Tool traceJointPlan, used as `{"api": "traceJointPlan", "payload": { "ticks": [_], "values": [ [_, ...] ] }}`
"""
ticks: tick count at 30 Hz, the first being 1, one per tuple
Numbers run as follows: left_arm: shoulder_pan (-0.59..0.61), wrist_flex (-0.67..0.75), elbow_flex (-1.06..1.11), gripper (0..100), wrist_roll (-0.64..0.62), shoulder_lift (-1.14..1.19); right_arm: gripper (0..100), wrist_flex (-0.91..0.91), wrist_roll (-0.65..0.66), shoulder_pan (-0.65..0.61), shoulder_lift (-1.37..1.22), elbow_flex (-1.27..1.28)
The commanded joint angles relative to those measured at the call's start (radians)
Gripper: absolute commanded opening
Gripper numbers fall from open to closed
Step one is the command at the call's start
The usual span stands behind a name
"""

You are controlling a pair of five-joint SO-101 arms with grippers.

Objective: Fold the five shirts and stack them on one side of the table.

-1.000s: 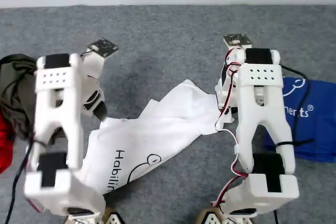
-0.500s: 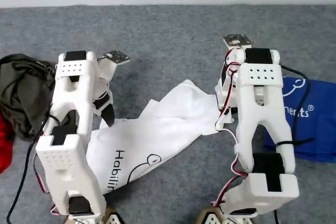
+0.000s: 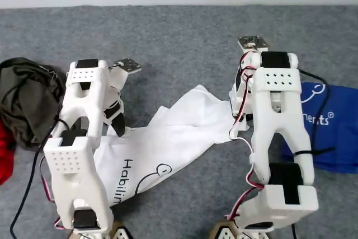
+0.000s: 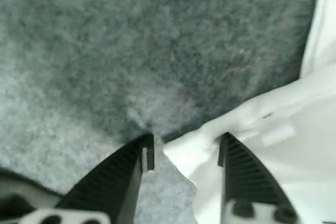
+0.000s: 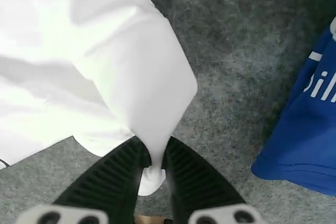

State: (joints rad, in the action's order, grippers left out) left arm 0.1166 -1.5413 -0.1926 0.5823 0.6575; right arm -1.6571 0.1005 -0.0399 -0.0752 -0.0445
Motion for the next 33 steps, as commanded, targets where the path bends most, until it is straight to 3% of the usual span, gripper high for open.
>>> {"api": "traceJointPlan", "payload": {
  "ticks": [1, 8, 15, 25, 33],
  "values": [
    [-0.031, 0.008, -0.047, 17, 0.006, 0.035, 0.9, 0.01, 0.006, 0.005, 0.005, -0.009],
    [-0.032, -0.112, -0.156, 1, 0.012, 0.13, 0.9, 0.008, 0.006, 0.01, 0.005, -0.009],
    [-0.021, -0.192, -0.177, 1, 0.012, 0.14, 0.9, 0.004, 0.008, 0.01, 0.013, -0.011],
    [0.098, -0.212, -0.166, 1, 0.005, -0.213, 0.9, 0.024, 0.006, -0.004, 0.002, -0.014],
    [0.146, -0.21, 0.024, 1, 0.006, -0.404, 0.9, 0.099, 0.006, -0.067, -0.117, -0.015]
  ]
}}
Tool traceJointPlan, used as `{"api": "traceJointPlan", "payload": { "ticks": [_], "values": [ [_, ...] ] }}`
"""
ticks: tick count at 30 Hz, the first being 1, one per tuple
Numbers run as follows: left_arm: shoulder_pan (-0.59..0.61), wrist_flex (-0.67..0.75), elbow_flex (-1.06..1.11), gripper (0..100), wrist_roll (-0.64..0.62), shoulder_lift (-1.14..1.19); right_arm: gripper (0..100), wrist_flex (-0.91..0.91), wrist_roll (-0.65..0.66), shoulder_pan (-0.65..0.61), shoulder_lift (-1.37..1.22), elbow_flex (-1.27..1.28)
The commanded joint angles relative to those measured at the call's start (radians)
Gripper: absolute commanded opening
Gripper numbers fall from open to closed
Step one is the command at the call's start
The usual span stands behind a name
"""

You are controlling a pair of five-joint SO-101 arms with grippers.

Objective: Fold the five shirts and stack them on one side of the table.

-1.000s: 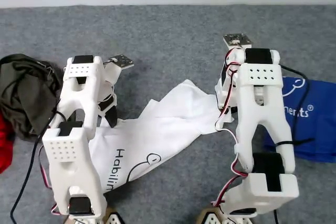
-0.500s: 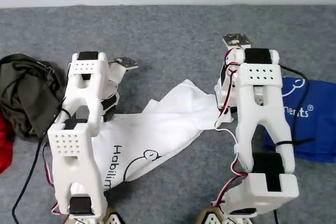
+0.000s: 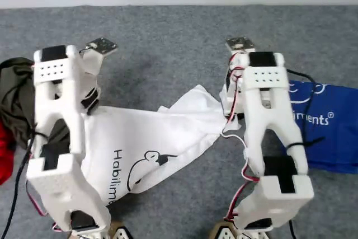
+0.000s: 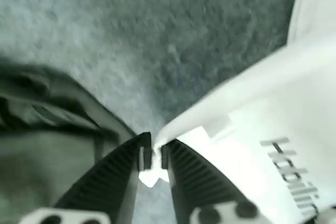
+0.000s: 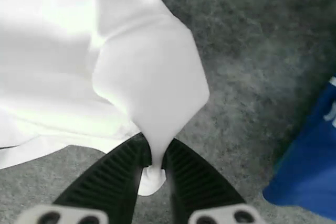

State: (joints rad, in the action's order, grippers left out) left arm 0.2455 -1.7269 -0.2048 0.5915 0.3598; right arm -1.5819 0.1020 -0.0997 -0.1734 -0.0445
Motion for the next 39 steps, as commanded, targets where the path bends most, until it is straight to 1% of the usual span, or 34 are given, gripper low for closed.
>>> {"api": "traceJointPlan", "payload": {
  "ticks": [1, 3, 5, 9, 11, 16, 22, 25, 31, 35, 39],
  "values": [
    [0.017, -0.025, 0.053, 1, -0.003, -0.121, 0.9, 0.025, 0.005, -0.007, -0.033, -0.015],
    [0.031, -0.025, 0.077, 1, -0.003, -0.152, 1.0, 0.013, 0.005, -0.004, -0.056, -0.015],
    [0.046, -0.025, 0.084, 1, -0.003, -0.186, 4.3, -0.021, 0.006, 0.001, -0.064, -0.015],
    [0.078, -0.025, 0.084, 1, -0.003, -0.23, 20.7, -0.133, 0.003, -0.002, -0.064, -0.015],
    [0.092, -0.025, 0.084, 1, -0.003, -0.236, 25.6, -0.16, -0.002, -0.004, -0.064, -0.015],
    [0.13, -0.002, 0.084, 1, -0.003, -0.236, 25.3, -0.145, -0.025, -0.013, -0.076, -0.04],
    [0.126, 0.06, 0.125, 1, -0.003, -0.235, 25.3, -0.124, -0.028, -0.124, -0.076, -0.043],
    [0.127, 0.077, 0.145, 1, -0.003, -0.235, 25.3, -0.111, -0.072, -0.162, -0.085, -0.043],
    [0.129, 0.081, 0.16, 1, -0.003, -0.235, 25.2, -0.097, -0.089, -0.236, -0.211, -0.048],
    [0.13, 0.081, 0.16, 1, -0.003, -0.235, 25.2, -0.03, -0.089, -0.26, -0.28, -0.048],
    [0.13, 0.081, 0.16, 1, -0.003, -0.235, 25.2, 0.051, -0.087, -0.255, -0.348, -0.048]
  ]
}}
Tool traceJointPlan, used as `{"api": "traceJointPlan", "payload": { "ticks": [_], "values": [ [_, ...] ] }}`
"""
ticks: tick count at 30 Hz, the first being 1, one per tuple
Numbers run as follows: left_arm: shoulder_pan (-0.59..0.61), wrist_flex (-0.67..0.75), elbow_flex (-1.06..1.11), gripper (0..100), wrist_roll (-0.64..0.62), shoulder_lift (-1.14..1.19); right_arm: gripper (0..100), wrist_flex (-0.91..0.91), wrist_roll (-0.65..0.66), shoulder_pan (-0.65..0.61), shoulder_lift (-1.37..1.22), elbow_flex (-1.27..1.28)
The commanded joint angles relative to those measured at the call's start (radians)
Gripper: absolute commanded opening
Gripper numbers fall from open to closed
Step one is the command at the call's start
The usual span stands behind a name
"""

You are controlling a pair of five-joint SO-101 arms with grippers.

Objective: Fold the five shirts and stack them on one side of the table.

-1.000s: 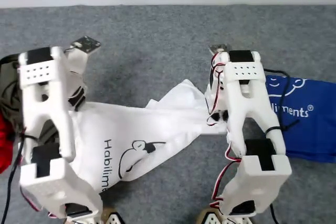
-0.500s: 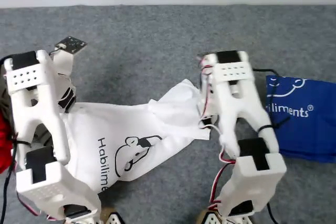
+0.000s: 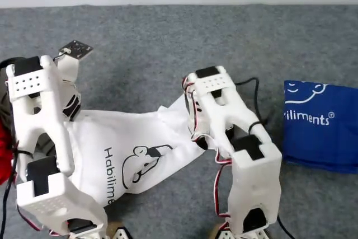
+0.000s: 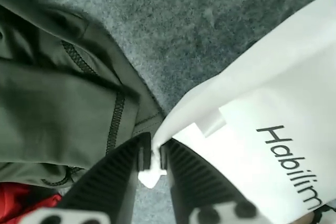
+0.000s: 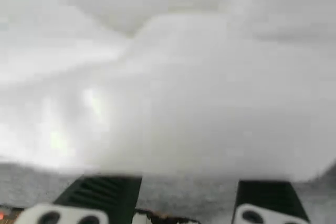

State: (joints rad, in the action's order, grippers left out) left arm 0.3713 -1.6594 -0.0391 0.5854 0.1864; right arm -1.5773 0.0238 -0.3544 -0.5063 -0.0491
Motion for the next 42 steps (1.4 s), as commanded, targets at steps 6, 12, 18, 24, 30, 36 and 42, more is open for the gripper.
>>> {"api": "traceJointPlan", "payload": {
  "ticks": [6, 12, 18, 24, 30, 36, 42],
  "values": [
    [0.005, 0.014, -0.005, 1, 0.003, -0.06, 24.1, 0.101, -0.005, 0.047, -0.097, -0.043],
    [0.005, 0.015, -0.005, 1, 0.003, -0.06, 5.8, 0.105, 0.091, 0.058, -0.122, -0.043],
    [0.002, 0.015, -0.005, 1, 0.003, -0.06, 4.2, 0.093, 0.095, 0.061, -0.068, -0.043],
    [0.002, 0.009, -0.005, 1, 0.003, -0.061, 0.9, 0.036, 0.123, 0.104, 0.039, -0.041],
    [0.002, -0.014, -0.025, 1, -0.003, -0.075, 0.9, -0.076, 0.215, 0.211, 0.189, -0.041],
    [-0.002, -0.032, -0.058, 1, -0.068, -0.18, 0.9, -0.173, 0.318, 0.289, 0.374, -0.041],
    [-0.075, -0.028, -0.085, 1, -0.167, -0.376, 0.9, -0.186, 0.384, 0.325, 0.59, -0.046]
  ]
}}
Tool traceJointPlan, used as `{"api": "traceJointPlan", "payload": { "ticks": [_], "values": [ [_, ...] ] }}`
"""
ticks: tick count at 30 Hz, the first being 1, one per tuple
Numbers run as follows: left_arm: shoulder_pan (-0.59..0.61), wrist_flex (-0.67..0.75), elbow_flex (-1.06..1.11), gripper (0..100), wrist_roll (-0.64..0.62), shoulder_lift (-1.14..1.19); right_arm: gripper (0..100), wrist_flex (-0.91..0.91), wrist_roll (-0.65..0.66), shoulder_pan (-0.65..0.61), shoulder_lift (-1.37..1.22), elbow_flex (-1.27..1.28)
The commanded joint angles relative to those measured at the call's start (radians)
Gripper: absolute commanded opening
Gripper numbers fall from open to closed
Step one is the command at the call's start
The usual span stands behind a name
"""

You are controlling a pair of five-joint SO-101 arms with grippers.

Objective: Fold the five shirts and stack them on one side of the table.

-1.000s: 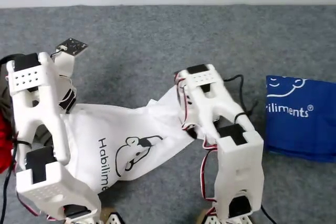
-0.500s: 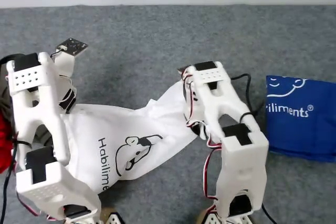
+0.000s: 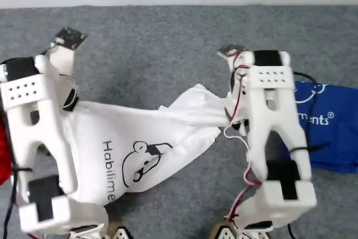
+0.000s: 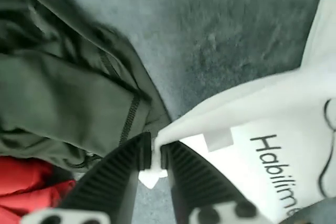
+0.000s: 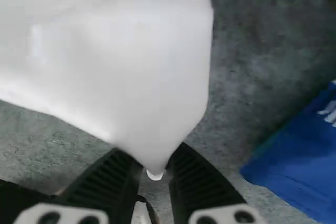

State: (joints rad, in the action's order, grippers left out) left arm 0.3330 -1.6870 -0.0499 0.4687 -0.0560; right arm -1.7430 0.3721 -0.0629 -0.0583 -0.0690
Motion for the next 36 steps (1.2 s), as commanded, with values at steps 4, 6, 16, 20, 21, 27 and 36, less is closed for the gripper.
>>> {"api": "traceJointPlan", "payload": {
  "ticks": [4, 6, 16, 20, 21, 27, 36],
  "values": [
    [-0.098, 0.032, -0.153, 1, -0.064, -0.253, 0.9, -0.021, 0.06, 0.033, 0.28, -0.12],
    [-0.106, 0.077, -0.183, 1, -0.064, -0.301, 0.9, -0.021, 0.06, 0.033, 0.321, -0.206],
    [-0.104, 0.269, -0.278, 1, -0.057, -0.483, 0.9, 0.047, 0.06, 0.027, 0.346, -0.715],
    [-0.104, 0.322, -0.311, 1, 0.017, -0.528, 0.9, 0.16, 0.06, 0.027, 0.348, -0.845],
    [-0.104, 0.328, -0.315, 1, 0.032, -0.535, 0.9, 0.188, 0.06, 0.027, 0.354, -0.87],
    [-0.109, 0.267, -0.32, 1, 0.075, -0.621, 0.9, 0.24, 0.06, 0.03, 0.357, -1.08],
    [-0.106, 0.169, -0.32, 1, 0.077, -0.764, 0.9, 0.179, 0.193, 0.035, 0.357, -1.346]
  ]
}}
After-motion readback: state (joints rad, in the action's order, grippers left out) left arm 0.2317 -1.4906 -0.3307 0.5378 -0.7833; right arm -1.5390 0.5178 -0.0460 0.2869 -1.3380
